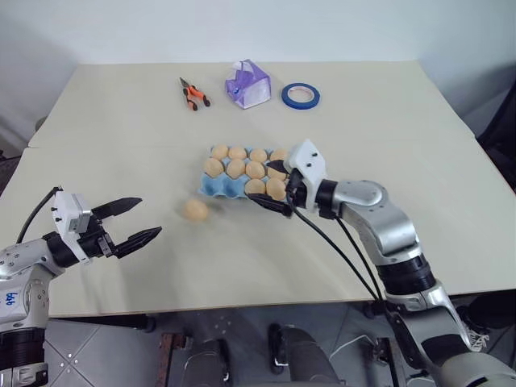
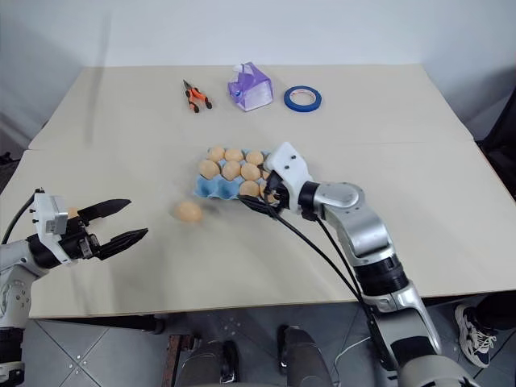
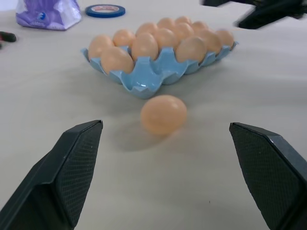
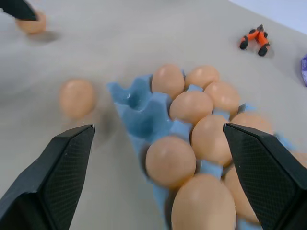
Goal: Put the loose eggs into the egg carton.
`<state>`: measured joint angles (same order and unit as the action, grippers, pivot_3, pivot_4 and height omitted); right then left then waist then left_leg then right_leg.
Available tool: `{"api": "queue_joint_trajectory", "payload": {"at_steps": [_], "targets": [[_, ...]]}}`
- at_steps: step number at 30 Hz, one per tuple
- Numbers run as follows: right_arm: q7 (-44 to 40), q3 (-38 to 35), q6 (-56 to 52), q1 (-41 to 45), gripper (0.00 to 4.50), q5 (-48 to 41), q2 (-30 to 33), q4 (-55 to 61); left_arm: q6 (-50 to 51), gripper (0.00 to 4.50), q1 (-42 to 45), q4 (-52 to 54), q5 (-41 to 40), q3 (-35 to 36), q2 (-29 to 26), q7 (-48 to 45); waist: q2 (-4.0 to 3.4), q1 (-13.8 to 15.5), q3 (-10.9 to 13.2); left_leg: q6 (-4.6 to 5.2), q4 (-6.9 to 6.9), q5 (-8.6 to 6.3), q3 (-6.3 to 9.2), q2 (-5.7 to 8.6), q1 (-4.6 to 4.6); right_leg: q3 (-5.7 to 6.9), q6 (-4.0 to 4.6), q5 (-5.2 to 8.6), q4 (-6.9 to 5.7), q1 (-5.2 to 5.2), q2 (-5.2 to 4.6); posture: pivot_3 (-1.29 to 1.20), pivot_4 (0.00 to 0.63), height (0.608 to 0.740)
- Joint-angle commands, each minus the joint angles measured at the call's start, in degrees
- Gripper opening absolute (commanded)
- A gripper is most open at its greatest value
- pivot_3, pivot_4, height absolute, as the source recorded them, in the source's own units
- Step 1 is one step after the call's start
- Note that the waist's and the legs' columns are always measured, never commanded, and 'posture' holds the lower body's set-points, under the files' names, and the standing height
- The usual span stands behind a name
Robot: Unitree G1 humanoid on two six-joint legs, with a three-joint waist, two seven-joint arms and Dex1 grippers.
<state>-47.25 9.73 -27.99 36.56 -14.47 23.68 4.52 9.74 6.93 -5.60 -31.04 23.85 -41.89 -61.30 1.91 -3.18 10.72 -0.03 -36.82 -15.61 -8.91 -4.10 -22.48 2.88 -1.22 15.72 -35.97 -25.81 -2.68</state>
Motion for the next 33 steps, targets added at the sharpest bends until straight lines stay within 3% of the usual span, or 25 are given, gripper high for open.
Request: {"api": "queue_joint_trajectory", "payload": {"at_steps": [1, 11, 18, 24, 33], "targets": [[-5.83, -5.46, 3.83, -2.99, 4.48, -4.48, 4.25, 3.77, 1.96, 4.50, -2.31, 4.40, -2.61, 3.75, 0.32, 3.34, 0.00, -0.03, 0.00, 0.01, 0.00, -0.01, 0.00, 0.00, 0.02, 0.00, 0.00, 0.00, 0.02, 0.02, 0.00, 0.00, 0.150, 0.740], [-24.73, -16.28, 11.57, -16.15, 4.48, -14.61, 15.09, -3.22, 2.21, 4.50, -16.61, 11.95, -2.88, 10.66, 4.30, 10.38, -0.01, 0.10, 0.01, -0.12, -0.01, -0.11, -0.02, -0.02, 0.22, -0.03, 0.00, 0.01, 0.06, 0.20, 0.07, 0.00, 0.150, 0.740], [-25.77, -18.15, 14.76, -17.69, 4.48, -12.94, 18.15, -9.12, 2.03, 4.50, -23.73, 22.45, -2.59, 10.10, 12.15, 18.84, 0.00, 0.18, 0.01, -0.19, -0.13, -0.21, -0.01, 0.01, 0.26, -0.09, -0.01, 0.00, 0.09, 0.27, 0.04, 0.00, 0.150, 0.740], [-23.74, -18.51, 13.91, -17.84, 4.48, -13.50, 17.32, -7.51, 5.38, 4.50, -19.80, 28.87, 1.45, 0.52, 16.31, 28.20, -0.01, 0.44, 0.01, -0.17, -0.17, -0.19, 0.00, 0.04, 0.26, -0.12, -0.03, -0.01, 0.09, 0.31, 0.06, 0.00, 0.150, 0.740], [-19.79, -17.86, 12.52, -18.93, 4.48, -13.78, 15.91, -3.35, 4.19, 4.50, -4.03, 18.92, 12.65, -11.60, 21.03, 37.80, -0.01, 1.61, 0.01, 0.07, -0.26, -0.06, 0.00, 0.17, 0.22, -0.18, -0.22, -0.12, 0.09, 0.33, 0.07, 0.00, 0.150, 0.740]]}}
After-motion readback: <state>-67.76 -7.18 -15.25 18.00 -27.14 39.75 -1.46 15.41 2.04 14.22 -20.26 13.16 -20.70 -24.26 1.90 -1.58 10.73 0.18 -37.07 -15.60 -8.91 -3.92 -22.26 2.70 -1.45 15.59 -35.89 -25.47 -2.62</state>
